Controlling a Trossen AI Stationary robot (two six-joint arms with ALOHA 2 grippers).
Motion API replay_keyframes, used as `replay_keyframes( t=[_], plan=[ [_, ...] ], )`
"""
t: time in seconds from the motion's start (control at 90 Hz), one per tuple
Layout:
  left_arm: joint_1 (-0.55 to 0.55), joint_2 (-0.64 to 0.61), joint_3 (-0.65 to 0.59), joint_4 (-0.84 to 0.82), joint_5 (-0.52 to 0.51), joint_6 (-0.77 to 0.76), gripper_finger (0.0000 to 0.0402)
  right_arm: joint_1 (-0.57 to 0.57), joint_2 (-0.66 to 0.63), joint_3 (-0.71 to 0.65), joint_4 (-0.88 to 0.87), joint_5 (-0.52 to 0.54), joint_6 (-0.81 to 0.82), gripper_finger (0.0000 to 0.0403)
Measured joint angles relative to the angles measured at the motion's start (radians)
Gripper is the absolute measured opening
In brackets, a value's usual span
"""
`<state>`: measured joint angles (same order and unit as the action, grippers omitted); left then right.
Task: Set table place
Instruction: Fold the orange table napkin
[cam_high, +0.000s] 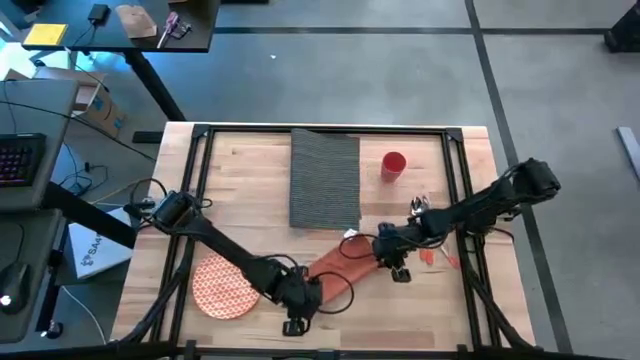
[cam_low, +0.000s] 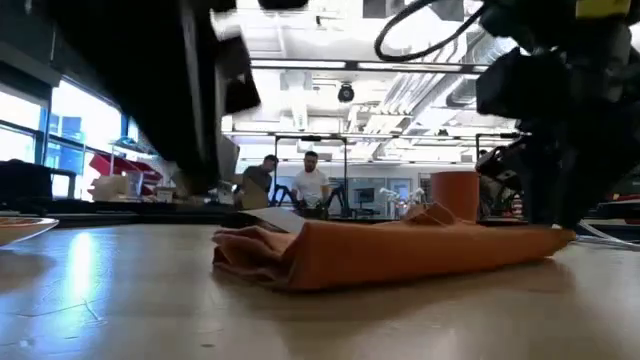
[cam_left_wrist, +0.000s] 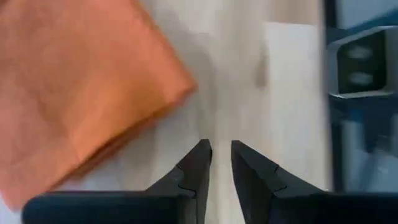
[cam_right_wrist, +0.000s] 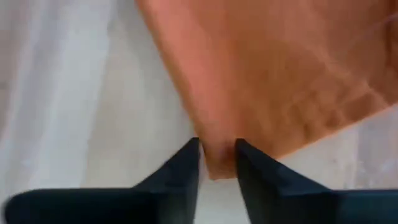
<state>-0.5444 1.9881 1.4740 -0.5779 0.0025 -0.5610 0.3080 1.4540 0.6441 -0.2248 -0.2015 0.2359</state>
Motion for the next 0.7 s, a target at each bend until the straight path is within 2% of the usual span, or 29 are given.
replay_keyframes(
  t=[0.089,0.2,0.344,0.444,0.522,0.589,0.7],
  plan=[
    [0.016,-0.028,0.044,-0.049,-0.062,-0.051,0.0058,-0.005,-0.054,0.053,-0.085,-0.066,0.009,0.0156],
    [0.089,-0.035,0.063,-0.002,-0.107,-0.079,0.0041,-0.006,-0.146,0.097,-0.168,-0.054,0.045,0.0183],
    [0.202,0.028,0.061,0.140,-0.110,-0.020,0.0006,-0.007,-0.301,0.113,-0.222,0.086,0.114,0.0188],
    [0.266,0.093,0.063,0.253,-0.085,-0.026,0.0003,-0.007,-0.404,0.113,-0.235,0.214,0.124,0.0183],
    [0.296,0.159,0.063,0.294,-0.043,-0.051,0.0001,-0.008,-0.477,0.113,-0.245,0.276,0.124,0.0177],
    [0.310,0.215,0.060,0.270,-0.017,-0.137,0.0000,-0.007,-0.531,0.113,-0.269,0.302,0.131,0.0173],
    [0.302,0.235,0.065,0.199,-0.017,-0.392,0.0000,-0.007,-0.603,0.113,-0.315,0.318,0.156,0.0167]
  ],
)
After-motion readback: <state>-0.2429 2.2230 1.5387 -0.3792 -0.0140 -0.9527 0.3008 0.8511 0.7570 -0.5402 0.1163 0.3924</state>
